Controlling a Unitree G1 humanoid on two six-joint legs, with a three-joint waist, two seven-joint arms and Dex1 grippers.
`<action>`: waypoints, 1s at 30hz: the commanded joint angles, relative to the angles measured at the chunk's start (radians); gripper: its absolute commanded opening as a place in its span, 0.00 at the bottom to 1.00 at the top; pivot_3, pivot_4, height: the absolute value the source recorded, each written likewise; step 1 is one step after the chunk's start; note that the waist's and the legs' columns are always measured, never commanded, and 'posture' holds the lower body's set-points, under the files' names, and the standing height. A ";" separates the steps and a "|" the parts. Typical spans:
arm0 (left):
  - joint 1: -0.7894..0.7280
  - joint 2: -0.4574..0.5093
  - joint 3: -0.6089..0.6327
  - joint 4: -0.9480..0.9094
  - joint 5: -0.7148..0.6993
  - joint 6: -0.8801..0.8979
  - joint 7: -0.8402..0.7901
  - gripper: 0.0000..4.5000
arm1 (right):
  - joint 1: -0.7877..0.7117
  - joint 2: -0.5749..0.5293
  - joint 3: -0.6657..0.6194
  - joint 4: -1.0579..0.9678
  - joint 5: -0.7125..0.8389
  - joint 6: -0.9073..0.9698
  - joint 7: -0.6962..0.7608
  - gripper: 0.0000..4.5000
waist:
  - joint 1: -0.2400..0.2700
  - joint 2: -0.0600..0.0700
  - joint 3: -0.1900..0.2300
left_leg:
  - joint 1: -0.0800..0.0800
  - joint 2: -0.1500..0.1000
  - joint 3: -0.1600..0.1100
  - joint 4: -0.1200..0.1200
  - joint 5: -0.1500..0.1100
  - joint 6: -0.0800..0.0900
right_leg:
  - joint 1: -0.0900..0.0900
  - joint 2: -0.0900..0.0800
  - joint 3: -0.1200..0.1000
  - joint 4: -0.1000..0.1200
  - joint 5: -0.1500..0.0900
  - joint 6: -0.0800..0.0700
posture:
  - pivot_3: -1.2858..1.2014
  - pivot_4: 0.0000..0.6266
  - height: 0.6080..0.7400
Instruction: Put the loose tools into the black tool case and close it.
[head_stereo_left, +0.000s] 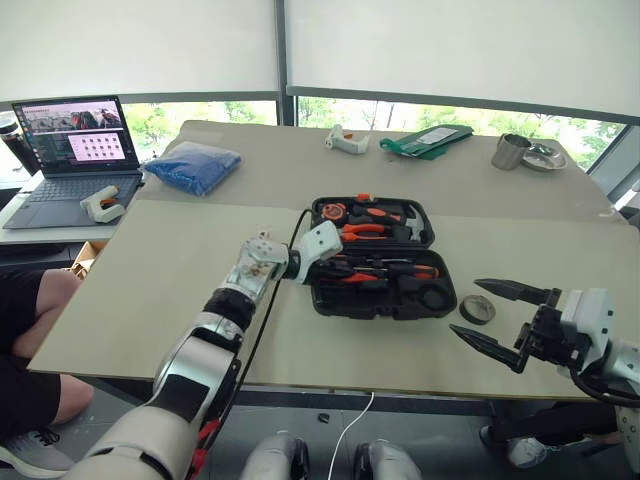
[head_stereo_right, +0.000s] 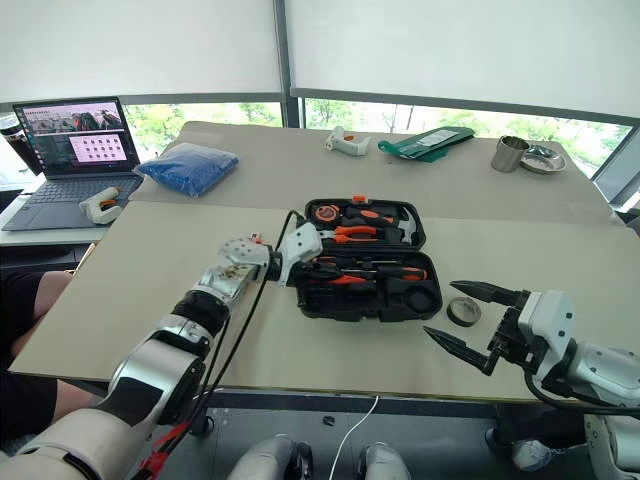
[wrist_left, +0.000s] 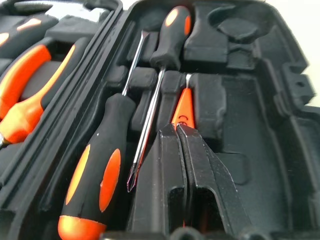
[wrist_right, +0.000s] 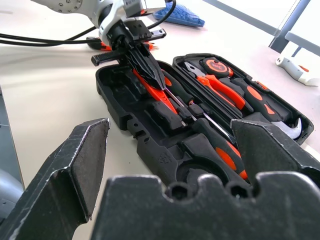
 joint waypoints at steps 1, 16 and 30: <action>-0.015 -0.006 -0.022 0.019 0.032 0.008 0.017 0.02 | 0.005 -0.007 -0.040 -0.035 0.018 -0.003 -0.010 1.00 | -0.001 0.000 0.000 | 0.000 0.000 0.000 0.000 0.000 0.000 | 0.000 0.000 0.000 0.000 0.000 0.000 | 0.52 0.24 1.00; 0.044 -0.003 0.136 -0.101 -0.126 -0.029 0.073 0.02 | -0.018 0.007 -0.028 -0.021 0.007 -0.014 -0.026 1.00 | -0.005 0.001 0.000 | 0.000 0.001 -0.001 0.003 -0.002 0.001 | 0.000 -0.001 0.001 0.000 0.001 0.002 | 0.52 0.24 1.00; 0.806 0.375 0.570 -0.924 -0.401 0.190 0.136 0.87 | -0.029 0.040 0.040 0.021 -0.004 -0.076 0.040 1.00 | -0.032 0.005 -0.002 | 0.004 0.001 -0.001 0.000 0.001 -0.004 | -0.001 0.000 0.002 0.000 -0.004 0.004 | 0.52 0.24 1.00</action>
